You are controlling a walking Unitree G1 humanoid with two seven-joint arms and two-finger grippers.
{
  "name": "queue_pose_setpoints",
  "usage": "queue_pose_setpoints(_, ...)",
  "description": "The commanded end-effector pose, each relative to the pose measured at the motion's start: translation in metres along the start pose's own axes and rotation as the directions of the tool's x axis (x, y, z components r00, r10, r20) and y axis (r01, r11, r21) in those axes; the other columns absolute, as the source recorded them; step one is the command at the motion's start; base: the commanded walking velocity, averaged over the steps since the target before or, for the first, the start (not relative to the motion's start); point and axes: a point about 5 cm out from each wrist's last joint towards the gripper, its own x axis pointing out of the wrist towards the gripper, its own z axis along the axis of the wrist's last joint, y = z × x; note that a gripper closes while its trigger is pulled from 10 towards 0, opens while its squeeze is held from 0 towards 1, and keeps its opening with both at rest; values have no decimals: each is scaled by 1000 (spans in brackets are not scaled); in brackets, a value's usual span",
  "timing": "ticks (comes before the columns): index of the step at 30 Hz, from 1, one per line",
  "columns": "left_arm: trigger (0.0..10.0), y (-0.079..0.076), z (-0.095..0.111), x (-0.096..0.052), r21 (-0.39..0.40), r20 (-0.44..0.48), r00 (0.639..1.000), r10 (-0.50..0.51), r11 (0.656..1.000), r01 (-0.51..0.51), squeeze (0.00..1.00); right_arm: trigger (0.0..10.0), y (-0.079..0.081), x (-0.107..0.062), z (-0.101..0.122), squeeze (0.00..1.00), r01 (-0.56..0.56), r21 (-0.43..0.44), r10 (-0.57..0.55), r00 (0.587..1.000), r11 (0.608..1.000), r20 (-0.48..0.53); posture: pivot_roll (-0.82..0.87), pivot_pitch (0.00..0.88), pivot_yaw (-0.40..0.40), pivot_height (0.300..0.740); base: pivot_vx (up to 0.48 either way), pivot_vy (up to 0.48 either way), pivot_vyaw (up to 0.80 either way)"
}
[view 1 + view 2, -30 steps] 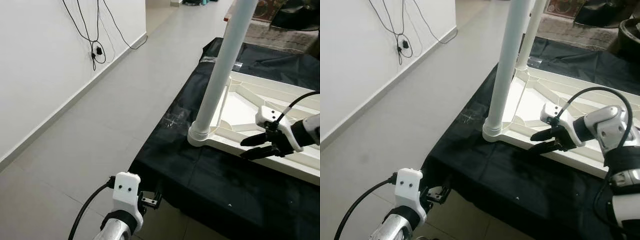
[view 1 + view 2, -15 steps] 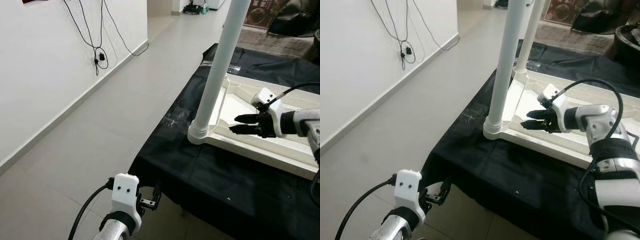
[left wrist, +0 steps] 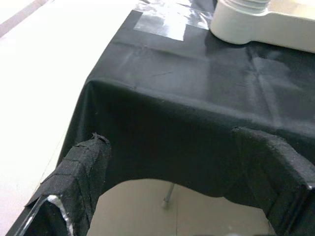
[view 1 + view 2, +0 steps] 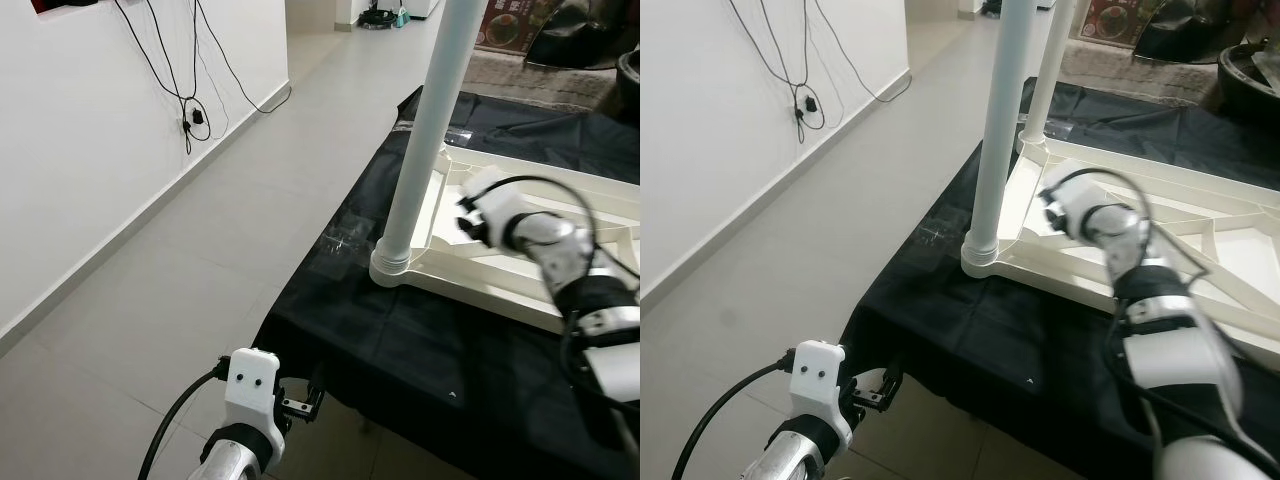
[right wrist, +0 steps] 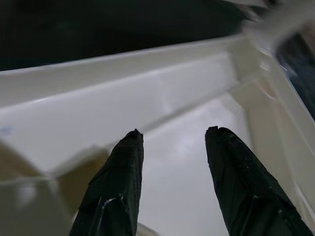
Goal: Building children table
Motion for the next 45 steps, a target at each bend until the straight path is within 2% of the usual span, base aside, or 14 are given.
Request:
queue_pose_setpoints(1, 10000, -2, -2, -3, -4, -18, 1000, 2, 1000, -2, 0, 10000, 16, 6, 8, 0, -91, -137, 93, 996, 986, 8, -47, 114, -11, 740, 0, 0, 0)
queue_pose_setpoints(3, 10000, -3, -2, -4, -6, -18, 1000, 2, 1000, -2, 0, 10000, 23, 8, 11, 0, -140, -173, 143, 990, 975, 5, -49, 124, -15, 740, 0, 0, 0)
queue_pose_setpoints(7, 10000, -3, -1, -5, -10, -19, 1000, 3, 1000, -3, 0, 10000, 29, 10, 12, 0, -178, -179, 179, 984, 968, -10, -48, 132, -14, 740, 0, 0, 0)
queue_pose_setpoints(8, 10000, -4, -1, -6, -12, -20, 1000, 4, 1000, -5, 0, 10000, 34, 11, 14, 0, -227, -171, 228, 974, 959, -15, -43, 142, -24, 740, 0, 0, 0)
queue_pose_setpoints(13, 10000, -4, -1, -7, -16, -20, 1000, 9, 1000, -9, 0, 10000, 37, 13, 16, 0, -246, -155, 248, 969, 957, -10, -42, 144, -25, 740, 0, 0, 0)
queue_pose_setpoints(18, 10000, -4, -1, -7, -19, -23, 1000, 13, 1000, -13, 0, 10000, 38, 13, 17, 0, -270, -108, 272, 962, 957, 2, -42, 144, -25, 740, 0, 0, 0)
queue_pose_setpoints(21, 10000, -4, -1, -7, -19, -24, 1000, 11, 1000, -11, 0, 10000, 43, 13, 20, 0, -324, -10, 324, 945, 946, 54, -44, 146, -26, 740, 0, 0, 0)
queue_pose_setpoints(23, 10000, -4, -1, -7, -19, -24, 1000, 11, 1000, -11, 0, 10000, 43, 13, 20, 0, -324, -10, 324, 945, 946, 54, -44, 146, -26, 740, 0, 0, 0)
queue_pose_setpoints(24, 10000, -4, -1, -7, -19, -25, 1000, 10, 1000, -10, 0, 10000, 44, 13, 22, 0, -338, 30, 335, 939, 941, 78, -44, 146, -26, 740, 0, 0, 0)
queue_pose_setpoints(29, 10000, -4, 0, -7, -10, -23, 1000, 9, 1000, -9, 0, 10000, 40, 13, 19, 0, -280, 107, 266, 956, 954, 126, -41, 142, -24, 740, 0, 0, 0)
queue_pose_setpoints(36, 10000, -3, 0, -6, -5, -25, 1000, 7, 1000, -8, 0, 10000, 25, 8, 0, 0, -164, 200, 148, 985, 966, 90, -43, 137, -16, 740, 0, 0, 0)
queue_pose_setpoints(39, 10000, -3, 0, -6, -5, -26, 1000, 6, 1000, -7, 0, 10000, 23, 7, -4, 0, -148, 235, 134, 988, 961, 77, -43, 137, -16, 740, 0, 0, 0)
queue_pose_setpoints(41, 10000, -3, 0, -6, -3, -27, 1000, 3, 1000, -3, 0, 10000, 17, 4, -19, 0, -82, 361, 74, 997, 929, 37, -43, 135, -15, 740, 0, 0, 0)
queue_pose_setpoints(45, 10000, -2, 0, -6, -2, -28, 1000, 4, 1000, -4, 0, 10000, 18, 3, -23, 0, -84, 405, 74, 996, 911, 40, -38, 137, -13, 740, 0, 0, 0)
